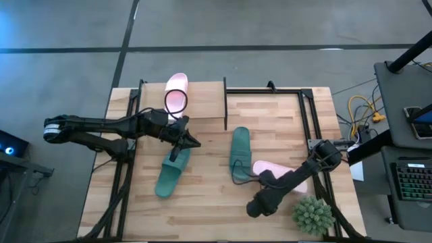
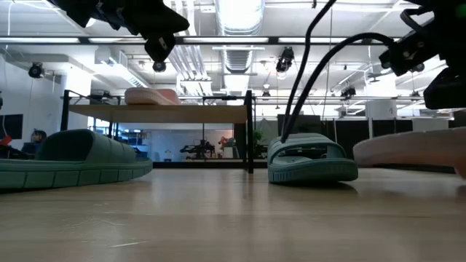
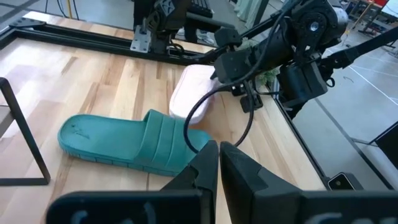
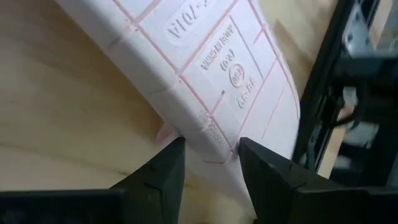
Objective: Pick and place slides into the shelf
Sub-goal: Put the pink slide on the shelf
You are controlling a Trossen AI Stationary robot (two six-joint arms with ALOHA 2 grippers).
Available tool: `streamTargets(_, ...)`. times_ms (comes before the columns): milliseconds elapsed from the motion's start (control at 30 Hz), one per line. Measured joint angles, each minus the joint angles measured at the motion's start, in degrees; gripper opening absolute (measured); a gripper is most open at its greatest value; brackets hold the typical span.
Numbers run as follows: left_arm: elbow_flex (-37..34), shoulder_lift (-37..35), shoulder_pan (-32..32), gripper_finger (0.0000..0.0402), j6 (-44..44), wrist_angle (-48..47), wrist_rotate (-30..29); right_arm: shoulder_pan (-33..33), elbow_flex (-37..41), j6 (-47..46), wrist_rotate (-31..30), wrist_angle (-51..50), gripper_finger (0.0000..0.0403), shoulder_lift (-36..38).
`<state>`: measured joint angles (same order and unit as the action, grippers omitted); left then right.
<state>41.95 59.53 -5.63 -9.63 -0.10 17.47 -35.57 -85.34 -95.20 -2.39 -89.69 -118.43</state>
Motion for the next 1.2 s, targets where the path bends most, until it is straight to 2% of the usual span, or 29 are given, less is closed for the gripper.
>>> streamTargets(267, 0.1, 0.0, 0.0, 0.0004, -0.1, -0.9, 0.0, 0.0, -0.1, 10.3, -3.7, 0.0, 0.0175, 0.0)
streamTargets(667, 0.2, 0.0, 0.0, 0.0004, -0.2, -2.5, -0.2, 0.0, 0.7, 12.7, -4.2, 0.3, 0.0246, -0.1)
streamTargets(967, 0.2, -0.3, 0.0, 0.0004, -0.5, -3.0, -0.2, 0.0, -0.6, 13.3, -4.3, 0.3, 0.0249, -1.3)
streamTargets(1200, 0.1, -0.3, 0.0, 0.0004, -0.5, -3.5, -0.2, 0.3, -0.1, 18.9, -10.2, -0.2, 0.0249, -3.5)
